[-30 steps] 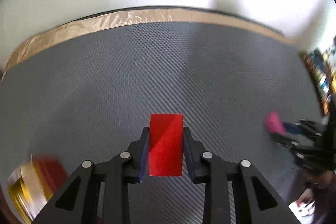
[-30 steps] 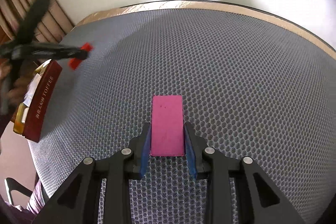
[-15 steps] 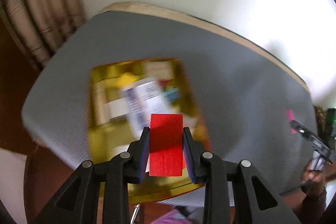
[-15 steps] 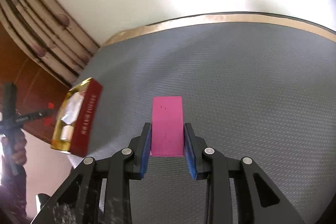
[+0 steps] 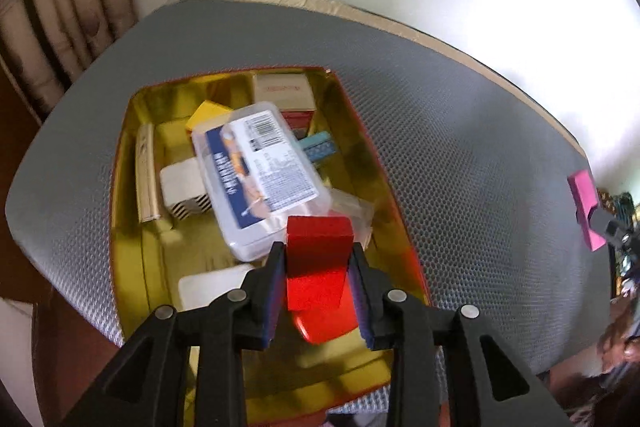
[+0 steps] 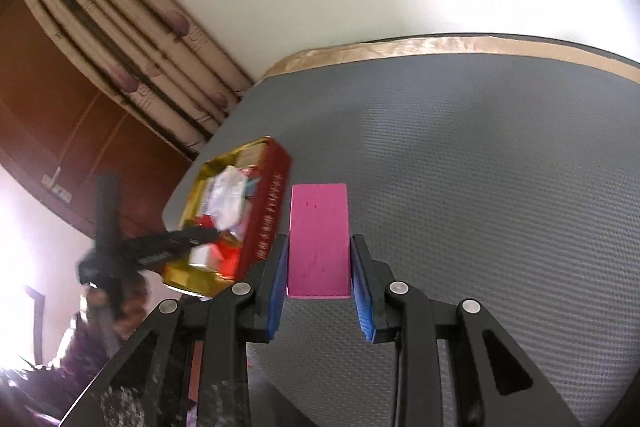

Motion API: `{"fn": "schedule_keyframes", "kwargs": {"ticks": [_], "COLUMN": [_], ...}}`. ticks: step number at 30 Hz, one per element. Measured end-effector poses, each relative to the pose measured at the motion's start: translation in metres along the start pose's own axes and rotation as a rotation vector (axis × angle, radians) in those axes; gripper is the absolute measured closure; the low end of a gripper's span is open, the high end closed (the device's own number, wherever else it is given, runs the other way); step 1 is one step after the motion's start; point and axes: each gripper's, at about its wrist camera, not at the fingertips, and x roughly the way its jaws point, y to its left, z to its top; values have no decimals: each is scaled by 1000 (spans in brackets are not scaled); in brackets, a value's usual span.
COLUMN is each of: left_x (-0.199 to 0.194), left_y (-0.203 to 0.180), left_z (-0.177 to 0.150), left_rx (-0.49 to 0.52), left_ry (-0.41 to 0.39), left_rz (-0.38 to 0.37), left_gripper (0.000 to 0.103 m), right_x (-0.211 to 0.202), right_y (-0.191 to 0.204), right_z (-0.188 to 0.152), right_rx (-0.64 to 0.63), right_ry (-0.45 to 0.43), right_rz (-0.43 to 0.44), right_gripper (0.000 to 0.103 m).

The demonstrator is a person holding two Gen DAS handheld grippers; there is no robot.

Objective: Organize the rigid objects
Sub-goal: 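Carry the red block and pink block over the tin with both grippers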

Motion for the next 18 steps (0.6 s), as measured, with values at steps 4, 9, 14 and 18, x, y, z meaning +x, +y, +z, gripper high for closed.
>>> {"fn": "schedule_keyframes", "kwargs": {"ticks": [4, 9, 14, 18], "left_x": [6, -16, -46, -61], "left_y": [-6, 11, 40, 62], "left_z": [-7, -26, -50, -62], "left_rx": [45, -20, -93, -141], "left_ry": [7, -50, -148, -201], "left_rz": [-11, 12, 148, 232], "left_gripper": [70, 66, 63, 61], "right_x": [16, 45, 85, 118], "right_y": [29, 72, 127, 171], "right_z": [6, 9, 8, 17], "right_rx": [-32, -86, -163, -235], "right_ry": [25, 75, 145, 165], "right_rz": [37, 88, 144, 162], "right_gripper": [75, 75, 75, 75]}}
